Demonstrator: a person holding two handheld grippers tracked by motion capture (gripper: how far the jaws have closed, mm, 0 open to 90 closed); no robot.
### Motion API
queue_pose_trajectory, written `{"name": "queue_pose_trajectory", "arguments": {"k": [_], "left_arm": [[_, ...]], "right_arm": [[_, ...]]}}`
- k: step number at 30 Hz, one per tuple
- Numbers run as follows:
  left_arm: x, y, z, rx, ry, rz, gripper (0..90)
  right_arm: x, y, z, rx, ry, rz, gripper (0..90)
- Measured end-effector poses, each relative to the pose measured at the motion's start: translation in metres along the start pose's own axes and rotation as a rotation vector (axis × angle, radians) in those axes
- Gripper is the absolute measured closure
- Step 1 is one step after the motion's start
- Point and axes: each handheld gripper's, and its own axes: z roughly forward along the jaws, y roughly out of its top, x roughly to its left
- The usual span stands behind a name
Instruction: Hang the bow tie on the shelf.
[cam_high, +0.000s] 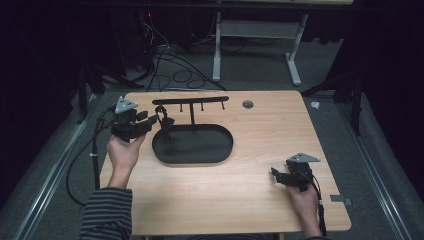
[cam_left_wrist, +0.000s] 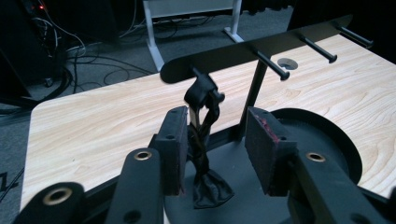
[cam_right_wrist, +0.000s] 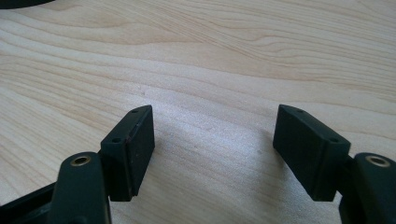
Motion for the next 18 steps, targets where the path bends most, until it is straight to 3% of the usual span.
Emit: {"name": "queue_pose_trajectory", "arguments": {"k": [5,18], "left_arm": [[0.001,-0.009,-0.012,-0.026,0.005,-0.022,56.4],[-0.003,-0.026,-0.031,-0.03,0.016,-0.015,52.1]], "right_arm": [[0.0,0.0,0.0,0.002,-0.001,-0.004,30.4],[0.001,0.0,0.0,0.003,-0.003,-0.005,30.5]]}}
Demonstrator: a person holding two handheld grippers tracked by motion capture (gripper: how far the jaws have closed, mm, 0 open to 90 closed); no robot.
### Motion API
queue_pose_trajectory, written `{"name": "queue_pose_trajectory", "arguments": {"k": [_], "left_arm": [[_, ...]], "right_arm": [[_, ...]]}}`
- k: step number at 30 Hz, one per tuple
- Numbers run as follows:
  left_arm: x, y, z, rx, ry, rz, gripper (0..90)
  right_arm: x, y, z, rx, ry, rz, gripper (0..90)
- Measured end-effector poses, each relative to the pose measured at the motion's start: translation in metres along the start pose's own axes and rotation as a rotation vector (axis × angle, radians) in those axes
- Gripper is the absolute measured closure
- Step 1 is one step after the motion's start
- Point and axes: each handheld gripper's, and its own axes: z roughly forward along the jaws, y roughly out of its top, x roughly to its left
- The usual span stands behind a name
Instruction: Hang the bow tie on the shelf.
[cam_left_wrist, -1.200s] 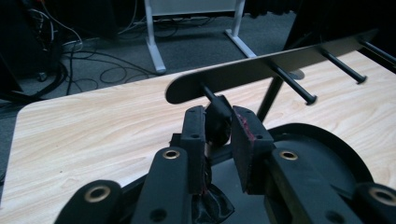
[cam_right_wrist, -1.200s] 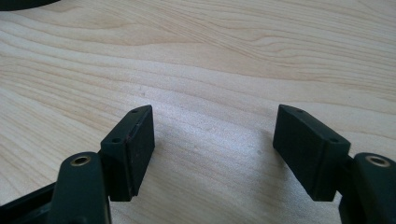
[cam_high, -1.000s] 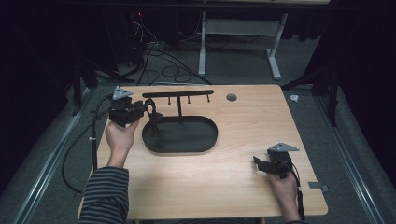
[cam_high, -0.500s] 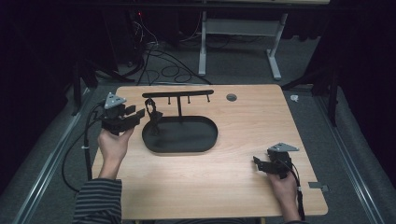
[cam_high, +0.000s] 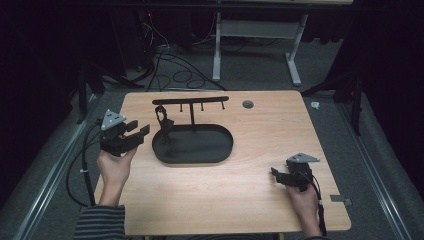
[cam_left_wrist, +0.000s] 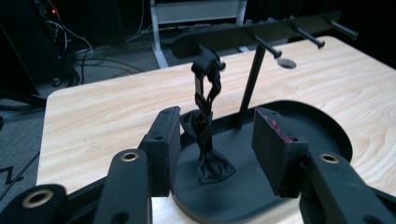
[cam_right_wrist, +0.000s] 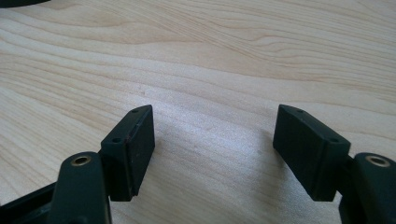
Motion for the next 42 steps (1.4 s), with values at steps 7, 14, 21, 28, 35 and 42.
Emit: {"name": "queue_pose_trajectory", "arguments": {"k": [7,14,21,28,35,42], "left_arm": [[-0.003,-0.009,-0.005,0.021,-0.016,-0.039,44.5],[-0.007,-0.019,-0.009,0.023,-0.017,-0.042,43.0],[-0.008,-0.035,-0.011,0.032,-0.011,-0.059,42.4],[-0.006,-0.05,-0.011,0.052,-0.008,-0.091,41.3],[-0.008,-0.06,-0.01,0.064,-0.019,-0.116,41.3],[-0.009,-0.07,-0.011,0.063,-0.019,-0.122,41.6]], "right_arm": [[0.0,0.0,0.0,0.0,0.0,0.0,30.5],[0.0,0.0,0.0,0.001,-0.001,0.001,30.5],[0.0,0.0,0.0,0.001,-0.001,0.001,30.5],[0.0,0.0,0.0,0.001,0.0,0.001,30.5],[0.0,0.0,0.0,0.001,0.0,0.0,30.5],[0.0,0.0,0.0,0.001,0.0,0.0,30.5]]}}
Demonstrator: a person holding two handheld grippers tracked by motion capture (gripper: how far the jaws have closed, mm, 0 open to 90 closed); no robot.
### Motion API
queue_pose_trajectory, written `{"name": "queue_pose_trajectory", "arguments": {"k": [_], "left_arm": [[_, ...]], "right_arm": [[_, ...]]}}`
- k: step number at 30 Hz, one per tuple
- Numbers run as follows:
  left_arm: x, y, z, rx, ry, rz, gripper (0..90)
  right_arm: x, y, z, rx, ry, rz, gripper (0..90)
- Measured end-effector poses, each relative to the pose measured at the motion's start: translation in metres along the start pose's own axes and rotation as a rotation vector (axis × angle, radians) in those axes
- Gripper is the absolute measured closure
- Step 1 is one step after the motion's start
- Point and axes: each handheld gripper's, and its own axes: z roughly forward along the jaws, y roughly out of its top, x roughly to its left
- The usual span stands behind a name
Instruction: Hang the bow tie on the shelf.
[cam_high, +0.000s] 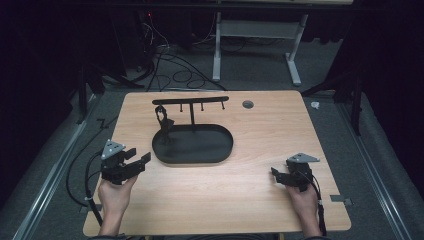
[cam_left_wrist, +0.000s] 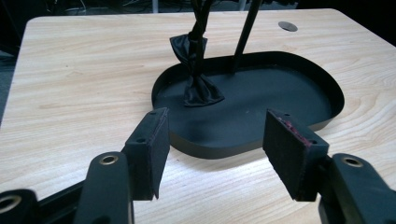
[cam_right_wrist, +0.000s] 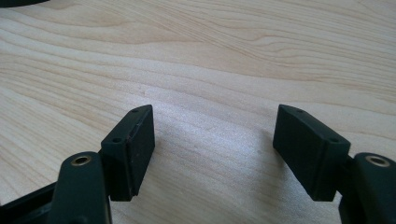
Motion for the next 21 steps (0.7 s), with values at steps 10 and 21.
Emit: {"name": "queue_pose_trajectory", "arguments": {"k": [10,21], "left_arm": [[0.001,-0.013,0.003,0.017,-0.003,-0.004,41.5],[0.002,-0.025,0.007,0.033,-0.013,-0.028,39.7]], "right_arm": [[0.0,0.0,0.0,0.0,0.0,0.002,30.5],[0.0,0.0,0.0,0.0,0.0,0.002,30.5]]}}
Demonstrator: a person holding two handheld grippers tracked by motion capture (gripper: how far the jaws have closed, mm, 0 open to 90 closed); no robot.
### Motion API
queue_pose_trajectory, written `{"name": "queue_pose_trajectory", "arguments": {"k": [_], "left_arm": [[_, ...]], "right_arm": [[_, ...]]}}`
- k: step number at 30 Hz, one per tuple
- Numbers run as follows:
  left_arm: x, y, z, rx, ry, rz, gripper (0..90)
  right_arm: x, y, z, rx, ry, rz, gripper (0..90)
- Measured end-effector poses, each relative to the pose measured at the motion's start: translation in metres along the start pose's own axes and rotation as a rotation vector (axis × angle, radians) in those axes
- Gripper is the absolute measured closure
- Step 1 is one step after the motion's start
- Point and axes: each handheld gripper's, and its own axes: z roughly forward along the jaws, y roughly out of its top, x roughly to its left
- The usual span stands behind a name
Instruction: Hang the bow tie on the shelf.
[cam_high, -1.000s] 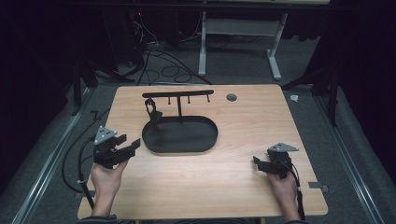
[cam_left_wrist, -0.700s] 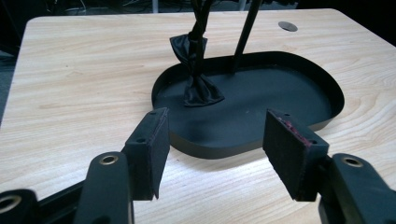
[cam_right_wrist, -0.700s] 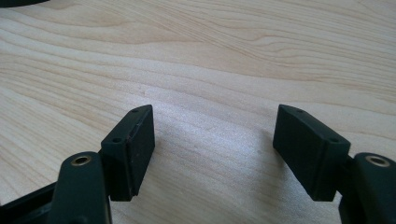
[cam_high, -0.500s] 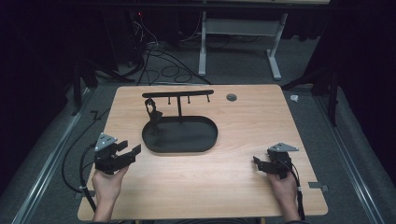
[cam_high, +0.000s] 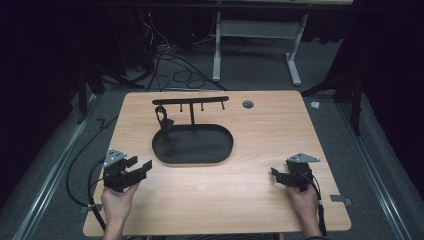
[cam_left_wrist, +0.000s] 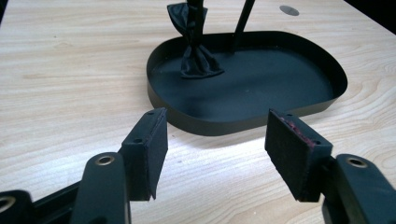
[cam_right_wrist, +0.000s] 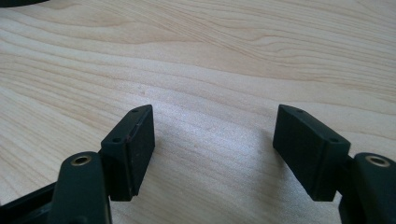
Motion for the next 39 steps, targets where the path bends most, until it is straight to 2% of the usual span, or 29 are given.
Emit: {"name": "queue_pose_trajectory", "arguments": {"k": [6,28,39], "left_arm": [[0.0,-0.007,0.007,0.028,0.008,0.002,39.3],[-0.004,-0.022,0.022,0.074,0.016,0.006,39.3],[-0.005,-0.027,0.028,0.097,0.018,-0.006,39.7]], "right_arm": [[0.0,0.0,0.0,0.0,0.0,0.0,30.5],[0.0,0.0,0.0,0.0,0.0,-0.003,30.5],[0.0,0.0,0.0,-0.002,0.0,-0.002,30.5]]}}
